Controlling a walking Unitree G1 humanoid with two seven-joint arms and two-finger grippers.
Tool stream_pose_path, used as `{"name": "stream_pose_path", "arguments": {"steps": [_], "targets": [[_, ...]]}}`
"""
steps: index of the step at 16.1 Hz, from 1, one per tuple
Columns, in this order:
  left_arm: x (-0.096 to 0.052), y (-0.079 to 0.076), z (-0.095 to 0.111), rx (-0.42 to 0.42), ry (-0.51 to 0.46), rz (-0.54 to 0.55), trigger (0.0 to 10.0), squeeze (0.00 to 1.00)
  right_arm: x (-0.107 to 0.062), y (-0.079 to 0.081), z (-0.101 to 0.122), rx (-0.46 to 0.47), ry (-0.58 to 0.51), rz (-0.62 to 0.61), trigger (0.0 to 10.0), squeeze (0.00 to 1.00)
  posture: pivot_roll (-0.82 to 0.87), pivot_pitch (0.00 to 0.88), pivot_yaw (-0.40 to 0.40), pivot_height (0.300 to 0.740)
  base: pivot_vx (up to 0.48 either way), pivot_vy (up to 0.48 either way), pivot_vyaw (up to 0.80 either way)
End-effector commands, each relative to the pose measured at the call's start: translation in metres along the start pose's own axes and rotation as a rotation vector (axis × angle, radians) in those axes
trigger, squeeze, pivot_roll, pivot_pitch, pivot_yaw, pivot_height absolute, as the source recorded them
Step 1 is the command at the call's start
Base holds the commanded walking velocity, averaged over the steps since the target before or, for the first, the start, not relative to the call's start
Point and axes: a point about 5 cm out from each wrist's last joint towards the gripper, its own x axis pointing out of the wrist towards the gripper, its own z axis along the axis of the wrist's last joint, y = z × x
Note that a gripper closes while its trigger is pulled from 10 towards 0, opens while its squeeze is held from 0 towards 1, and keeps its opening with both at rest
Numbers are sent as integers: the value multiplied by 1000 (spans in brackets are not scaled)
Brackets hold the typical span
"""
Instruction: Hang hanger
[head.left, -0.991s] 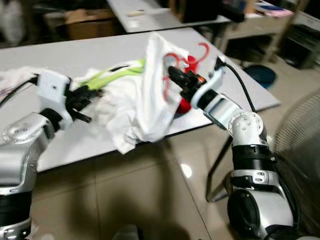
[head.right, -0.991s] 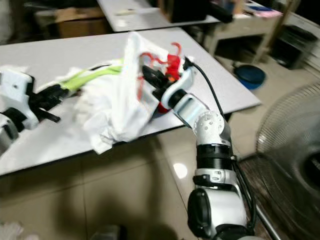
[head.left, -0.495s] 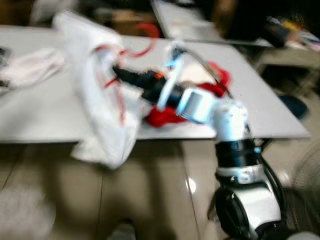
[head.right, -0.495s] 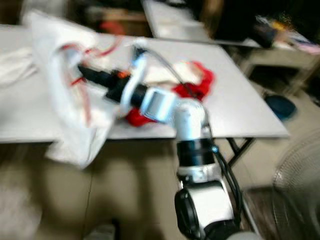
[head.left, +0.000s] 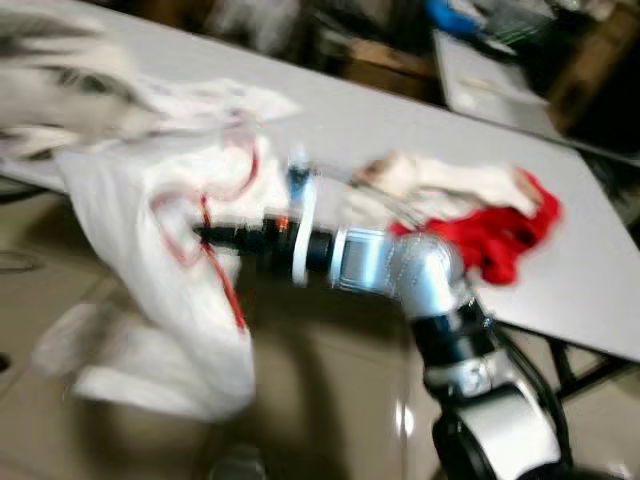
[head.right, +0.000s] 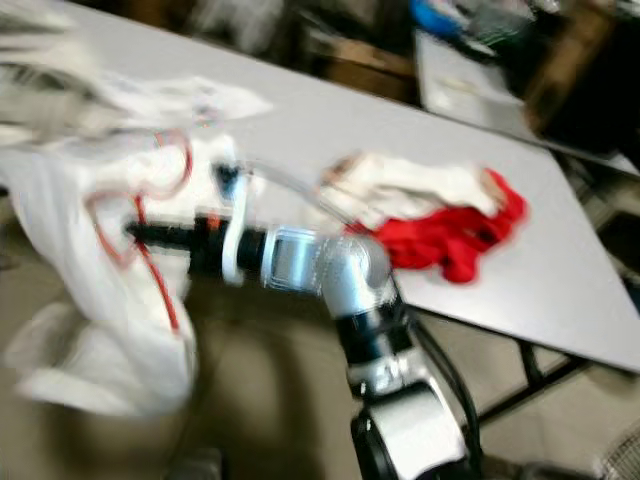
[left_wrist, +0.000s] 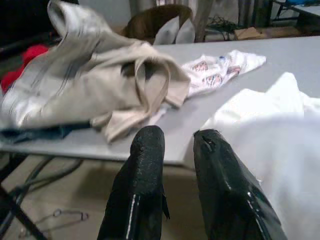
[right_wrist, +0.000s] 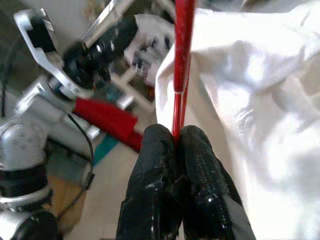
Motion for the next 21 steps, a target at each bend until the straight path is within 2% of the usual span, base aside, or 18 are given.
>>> {"name": "stream_pose_path", "arguments": {"steps": [1, 4, 7, 8, 9, 11, 12, 14, 16, 17, 19, 21], "targets": [[5, -18, -1, 7, 2, -84, 10000, 0, 6, 1, -10, 24, 1, 29, 10000, 0, 262, 0, -154, 740, 0, 0, 800], [11, -30, -4, 12, -1, -114, 10000, 0, 1, -15, -34, -5, 59, -32, 10000, 0, 260, 0, -138, 740, 0, 0, 800], [15, -61, -18, 12, 6, -220, 10000, 0, -11, -34, -46, -63, 45, -140, 10000, 0, 257, 0, -125, 740, 0, 0, 800], [17, -84, -33, -33, 19, -279, 10000, 0, -22, -43, -57, -100, 50, -193, 10000, 0, 250, 0, -119, 740, 0, 0, 800], [18, -94, -39, -59, 21, -299, 10000, 0, -27, -48, -61, -118, 48, -225, 10000, 0, 250, 0, -119, 740, 0, 0, 800], [19, -122, -52, -116, 9, -353, 10000, 0, -43, -61, -74, -101, 8, -314, 10000, 0, 237, 0, -103, 740, 0, 0, 800], [20, -131, -60, -138, 3, -342, 10000, 0, -54, -68, -78, -77, -46, -367, 10000, 0, 226, 0, -91, 740, 0, 0, 800], [18, -141, -69, -172, -8, -326, 10000, 0, -67, -76, -83, -54, -104, -447, 10000, 0, 217, 0, -80, 740, 0, 0, 800], [15, -149, -74, -141, 12, -331, 10000, 0, -82, -88, -90, -64, -110, -563, 10000, 0, 211, 0, -78, 740, 0, 0, 800], [13, -159, -77, -122, 30, -357, 10000, 0, -93, -96, -89, -80, -135, -648, 10000, 0, 211, 0, -81, 740, 0, 0, 800], [11, -165, -83, -99, 43, -368, 10000, 0, -99, -99, -88, -75, -159, -689, 10000, 0, 209, 0, -83, 740, 0, 0, 800], [11, -180, -90, -132, 32, -355, 10000, 0, -113, -101, -80, -103, -238, -776, 10000, 0, 200, 0, -90, 740, 0, 0, 800]]}}
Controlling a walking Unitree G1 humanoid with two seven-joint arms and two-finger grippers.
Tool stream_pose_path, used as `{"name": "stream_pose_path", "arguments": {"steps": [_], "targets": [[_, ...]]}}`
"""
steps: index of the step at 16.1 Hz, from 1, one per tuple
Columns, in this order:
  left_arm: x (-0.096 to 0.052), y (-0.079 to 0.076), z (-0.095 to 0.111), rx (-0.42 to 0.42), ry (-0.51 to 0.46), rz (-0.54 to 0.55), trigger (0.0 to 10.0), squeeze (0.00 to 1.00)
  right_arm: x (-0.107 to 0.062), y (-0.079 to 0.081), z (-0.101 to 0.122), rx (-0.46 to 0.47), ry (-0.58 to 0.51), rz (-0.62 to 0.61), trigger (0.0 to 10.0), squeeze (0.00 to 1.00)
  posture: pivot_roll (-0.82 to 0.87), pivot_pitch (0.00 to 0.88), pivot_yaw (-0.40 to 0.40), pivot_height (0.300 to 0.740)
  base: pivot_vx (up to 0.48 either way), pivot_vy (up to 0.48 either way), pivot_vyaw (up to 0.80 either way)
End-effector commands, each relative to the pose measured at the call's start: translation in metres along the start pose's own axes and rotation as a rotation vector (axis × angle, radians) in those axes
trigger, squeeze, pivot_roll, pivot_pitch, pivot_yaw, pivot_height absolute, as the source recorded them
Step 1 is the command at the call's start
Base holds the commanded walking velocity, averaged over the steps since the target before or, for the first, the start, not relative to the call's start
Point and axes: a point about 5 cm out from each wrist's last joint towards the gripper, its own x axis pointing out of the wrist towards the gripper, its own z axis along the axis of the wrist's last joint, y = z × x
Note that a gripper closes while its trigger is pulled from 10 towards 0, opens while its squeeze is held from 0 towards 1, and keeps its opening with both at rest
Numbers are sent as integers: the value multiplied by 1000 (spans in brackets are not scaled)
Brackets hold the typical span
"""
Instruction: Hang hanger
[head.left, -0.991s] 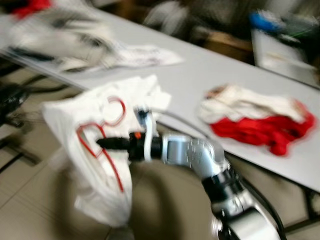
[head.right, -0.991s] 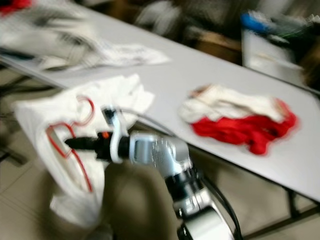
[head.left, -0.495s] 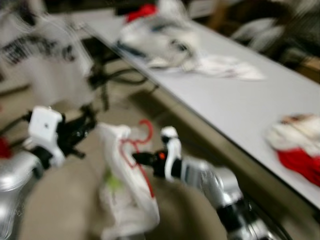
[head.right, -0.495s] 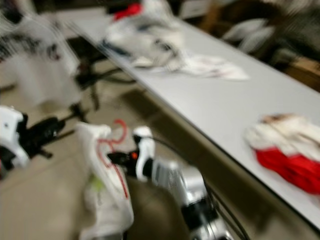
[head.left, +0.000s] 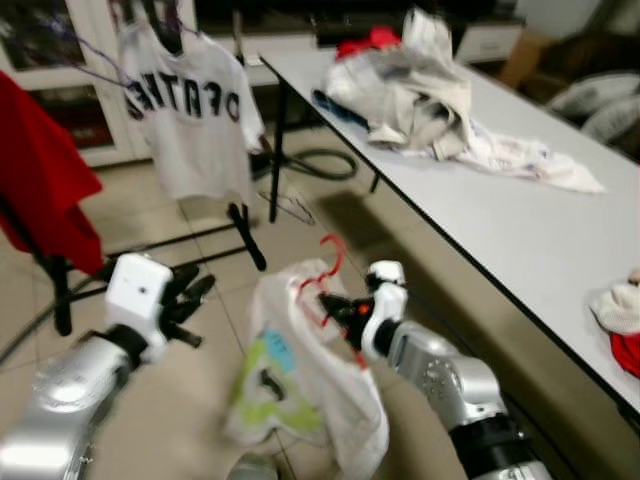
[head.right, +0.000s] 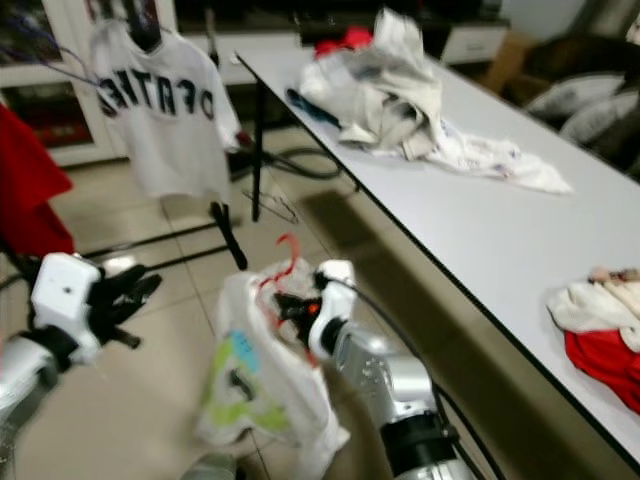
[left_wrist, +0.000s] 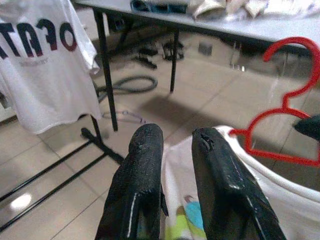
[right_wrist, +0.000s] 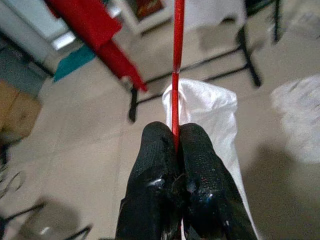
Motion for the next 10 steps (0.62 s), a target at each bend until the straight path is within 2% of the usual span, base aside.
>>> {"name": "stream_pose_path", "arguments": {"steps": [1, 3, 5, 6, 8, 10], "targets": [[1, -5, -3, 12, 5, 1, 10000, 0, -7, -6, 12, -22, -69, -43, 10000, 0, 196, 0, -92, 740, 0, 0, 800], [4, -7, -2, 23, -7, 18, 10000, 0, -11, -5, 21, -66, -141, -53, 10000, 0, 186, 0, -94, 740, 0, 0, 672], [7, -7, 0, 18, -28, 41, 10000, 0, -16, -7, 26, -80, -206, -82, 10000, 0, 184, 0, -94, 740, 0, 0, 0], [9, -5, 0, -24, -46, 65, 10000, 0, -22, -9, 28, -110, -241, -122, 10000, 0, 179, 0, -90, 740, 0, 0, 0], [11, -5, 1, 11, -52, 75, 10000, 0, -33, -15, 30, -139, -299, -207, 10000, 0, 159, 0, -68, 740, 0, 0, 0], [16, -3, 5, 33, -76, 92, 10000, 0, -43, -15, 33, -140, -359, -198, 10000, 0, 154, 0, -65, 740, 0, 0, 0]]}}
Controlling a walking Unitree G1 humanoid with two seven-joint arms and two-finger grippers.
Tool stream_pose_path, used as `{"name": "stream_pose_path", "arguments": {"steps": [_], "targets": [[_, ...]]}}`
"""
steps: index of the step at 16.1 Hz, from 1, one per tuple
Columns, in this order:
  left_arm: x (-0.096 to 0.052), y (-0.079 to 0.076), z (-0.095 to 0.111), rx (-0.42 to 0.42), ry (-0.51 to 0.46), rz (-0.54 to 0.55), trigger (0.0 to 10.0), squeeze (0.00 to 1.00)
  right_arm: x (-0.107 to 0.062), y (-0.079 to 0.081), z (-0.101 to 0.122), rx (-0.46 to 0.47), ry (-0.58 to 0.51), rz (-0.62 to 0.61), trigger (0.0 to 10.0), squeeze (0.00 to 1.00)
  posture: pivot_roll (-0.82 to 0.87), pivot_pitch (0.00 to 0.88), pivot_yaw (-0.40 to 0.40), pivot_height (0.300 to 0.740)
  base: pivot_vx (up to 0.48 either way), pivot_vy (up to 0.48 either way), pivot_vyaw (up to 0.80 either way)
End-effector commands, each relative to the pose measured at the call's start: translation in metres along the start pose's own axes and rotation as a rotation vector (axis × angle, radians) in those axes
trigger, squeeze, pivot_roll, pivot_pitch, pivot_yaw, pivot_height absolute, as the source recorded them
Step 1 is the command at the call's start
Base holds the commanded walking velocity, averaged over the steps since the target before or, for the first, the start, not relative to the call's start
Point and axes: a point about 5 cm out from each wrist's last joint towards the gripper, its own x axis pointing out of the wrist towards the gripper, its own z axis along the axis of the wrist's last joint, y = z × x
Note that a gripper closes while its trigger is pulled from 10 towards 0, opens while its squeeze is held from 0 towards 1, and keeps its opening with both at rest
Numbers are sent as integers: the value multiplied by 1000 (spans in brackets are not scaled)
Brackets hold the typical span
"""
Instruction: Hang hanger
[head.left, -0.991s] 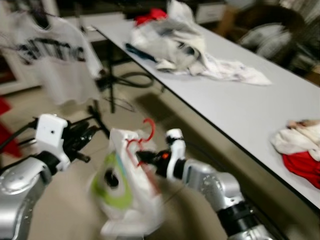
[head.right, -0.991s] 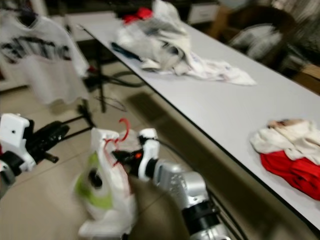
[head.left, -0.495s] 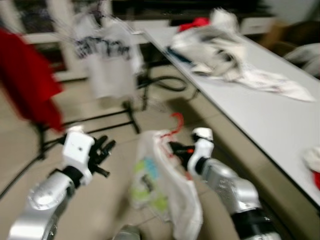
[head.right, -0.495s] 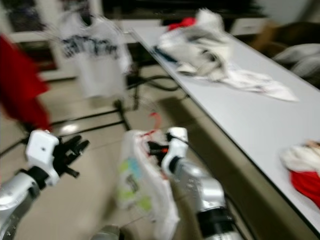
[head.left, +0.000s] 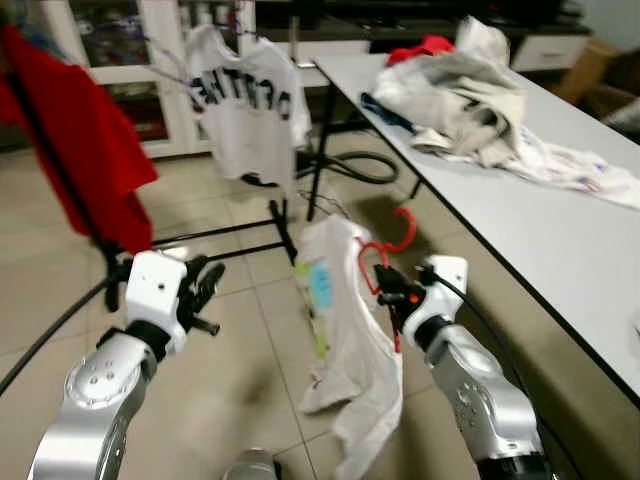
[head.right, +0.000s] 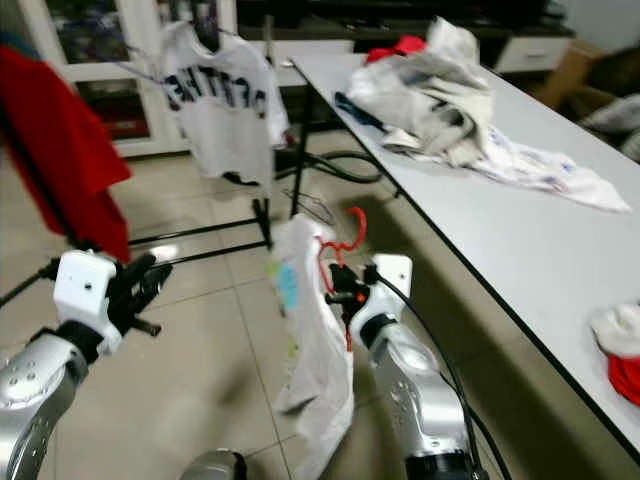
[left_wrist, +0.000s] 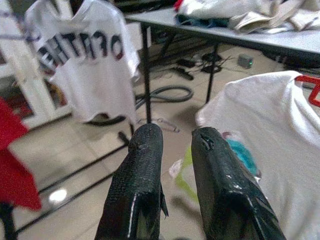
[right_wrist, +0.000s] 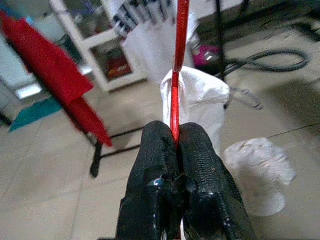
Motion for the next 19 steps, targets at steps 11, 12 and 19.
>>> {"name": "stream_pose_path", "arguments": {"steps": [11, 12, 19], "targets": [[8, 3, 5, 7, -53, 41, 10000, 0, 11, 26, 17, -44, -83, 131, 10000, 0, 171, 0, -80, 740, 180, -144, 800], [7, 3, 5, 8, -53, 43, 10000, 0, 12, 27, 17, -46, -83, 140, 10000, 0, 173, 0, -81, 740, 304, 0, 800], [6, 5, 3, 8, -38, 33, 10000, 0, 14, 29, 18, -44, -96, 138, 10000, 0, 169, 0, -68, 740, 340, 0, 800]]}}
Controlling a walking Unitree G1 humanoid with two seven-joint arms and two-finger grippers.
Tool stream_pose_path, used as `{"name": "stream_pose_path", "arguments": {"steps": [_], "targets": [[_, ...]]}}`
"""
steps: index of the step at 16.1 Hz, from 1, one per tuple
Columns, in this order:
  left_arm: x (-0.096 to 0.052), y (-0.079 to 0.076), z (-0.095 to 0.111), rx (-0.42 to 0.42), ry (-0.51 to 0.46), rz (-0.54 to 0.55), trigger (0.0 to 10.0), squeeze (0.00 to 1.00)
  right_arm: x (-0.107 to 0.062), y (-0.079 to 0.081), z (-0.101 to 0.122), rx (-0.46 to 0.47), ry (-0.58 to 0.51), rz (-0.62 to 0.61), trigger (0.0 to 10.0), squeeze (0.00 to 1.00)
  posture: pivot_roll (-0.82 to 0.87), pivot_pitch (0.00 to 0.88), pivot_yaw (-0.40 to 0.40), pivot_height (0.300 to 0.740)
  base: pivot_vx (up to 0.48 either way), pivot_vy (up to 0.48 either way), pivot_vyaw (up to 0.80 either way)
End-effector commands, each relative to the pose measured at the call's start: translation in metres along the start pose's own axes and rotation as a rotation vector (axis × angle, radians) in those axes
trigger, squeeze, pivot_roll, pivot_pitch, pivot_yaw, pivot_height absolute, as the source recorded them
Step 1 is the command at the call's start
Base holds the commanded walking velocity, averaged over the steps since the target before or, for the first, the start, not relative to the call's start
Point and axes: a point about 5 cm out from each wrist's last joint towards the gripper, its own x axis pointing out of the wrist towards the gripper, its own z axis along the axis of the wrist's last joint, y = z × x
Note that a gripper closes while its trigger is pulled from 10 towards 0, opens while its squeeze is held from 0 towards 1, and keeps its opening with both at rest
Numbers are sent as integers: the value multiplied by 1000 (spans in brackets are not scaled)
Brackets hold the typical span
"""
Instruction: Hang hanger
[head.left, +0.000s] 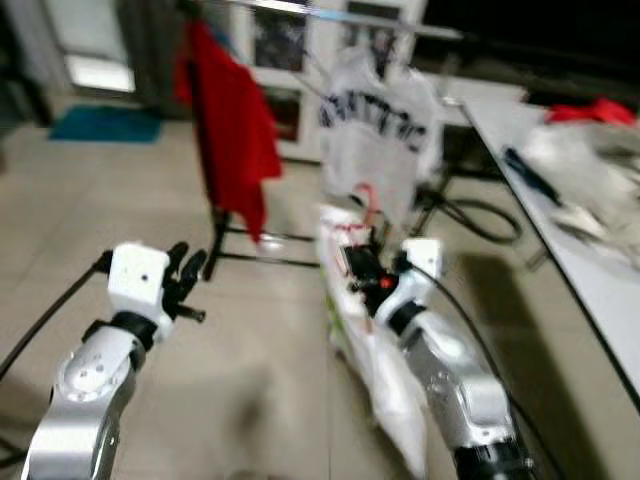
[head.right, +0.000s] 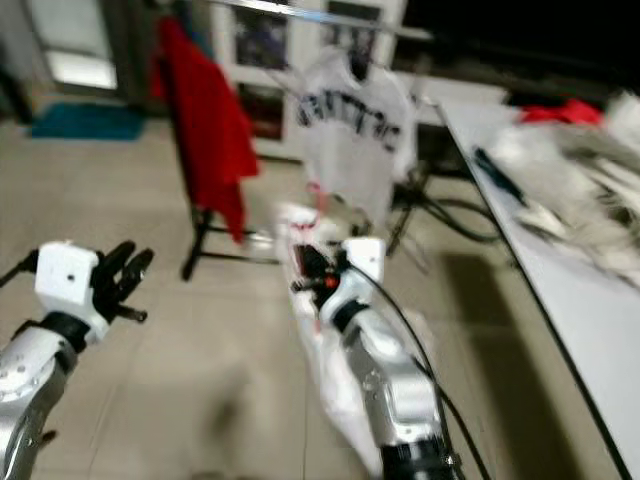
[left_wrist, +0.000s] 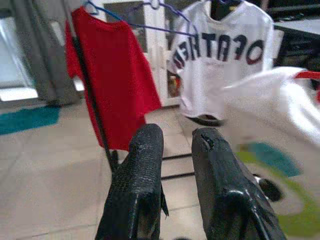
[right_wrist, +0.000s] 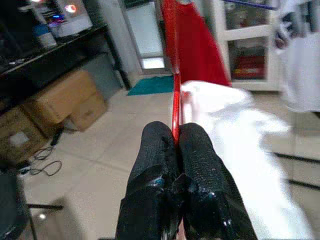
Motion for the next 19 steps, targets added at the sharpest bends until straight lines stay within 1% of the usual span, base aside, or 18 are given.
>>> {"name": "stream_pose_path", "arguments": {"steps": [1, 3, 4, 5, 6, 7, 8, 9, 10, 11, 12, 13, 14, 15, 16, 17, 18, 19], "targets": [[4, -9, 2, -3, -9, -39, 10000, 0, -6, -11, 7, -23, -29, -33, 10000, 0, 168, 0, -68, 740, 368, 0, 800], [7, -9, 4, 0, -12, -48, 10000, 0, -6, -12, 10, -39, -43, -42, 10000, 0, 161, 0, -60, 740, 368, 0, 800], [8, -9, 4, 3, -8, -52, 10000, 0, -6, -14, 12, -22, -52, -55, 10000, 0, 157, 0, -57, 740, 315, 0, 0], [10, -9, 4, 7, 2, -78, 10000, 0, -7, -18, 16, -25, -57, -62, 10000, 0, 152, 0, -57, 740, 0, 0, 0], [10, -9, 4, 8, 6, -94, 10000, 0, -7, -18, 18, -40, -54, -59, 10000, 0, 152, 0, -57, 740, 0, 0, 0], [10, -5, 6, 14, 0, -112, 10000, 0, -7, -20, 24, -91, -51, -31, 10000, 0, 146, 0, -56, 740, 0, 0, 0], [10, 7, 10, 35, -12, -110, 10000, 1000, -9, -22, 32, -144, -47, 23, 10000, 0, 139, 0, -58, 740, 0, 0, 0], [10, 11, 13, 44, -18, -117, 10000, 1000, -10, -23, 35, -154, -48, 48, 10000, 0, 139, 0, -58, 740, 0, 0, 0], [10, 19, 16, 62, -23, -104, 10000, 1000, -11, -24, 40, -165, -53, 83, 10000, 0, 136, 0, -60, 740, 0, 0, 0], [10, 34, 20, 93, -30, -85, 10000, 1000, -14, -26, 49, -180, -54, 159, 10000, 0, 134, 0, -63, 740, 0, 0, 0], [10, 38, 22, 105, -30, -80, 10000, 1000, -15, -27, 52, -187, -52, 185, 10000, 0, 134, 0, -63, 740, 0, 0, 0], [12, 44, 25, 129, -33, -76, 10000, 1000, -17, -30, 58, -223, -34, 217, 10000, 0, 131, 0, -66, 740, 0, 0, 0], [15, 40, 30, 107, -60, -85, 10000, 1000, -16, -36, 62, -277, -17, 186, 10000, 0, 131, 0, -66, 740, 0, 0, 0], [17, 37, 32, 82, -71, -89, 10000, 1000, -15, -40, 63, -304, -7, 151, 10000, 0, 131, 0, -66, 740, 0, 0, 0], [22, 17, 29, -6, -76, -127, 10000, 0, -13, -57, 60, -309, 15, -43, 10000, 0, 126, 0, -65, 740, 0, 0, 0], [24, 8, 25, -16, -66, -128, 10000, 0, -14, -63, 55, -258, 4, -155, 10000, 0, 124, 0, -64, 740, 0, 0, 0], [26, 2, 21, -18, -65, -115, 10000, 0, -16, -67, 51, -218, -3, -226, 10000, 0, 124, 0, -64, 740, 0, 0, 0], [29, -6, 10, -52, -48, -63, 10000, 0, -23, -67, 37, -169, -6, -317, 10000, 0, 115, 0, -55, 740, 0, 0, 0]]}}
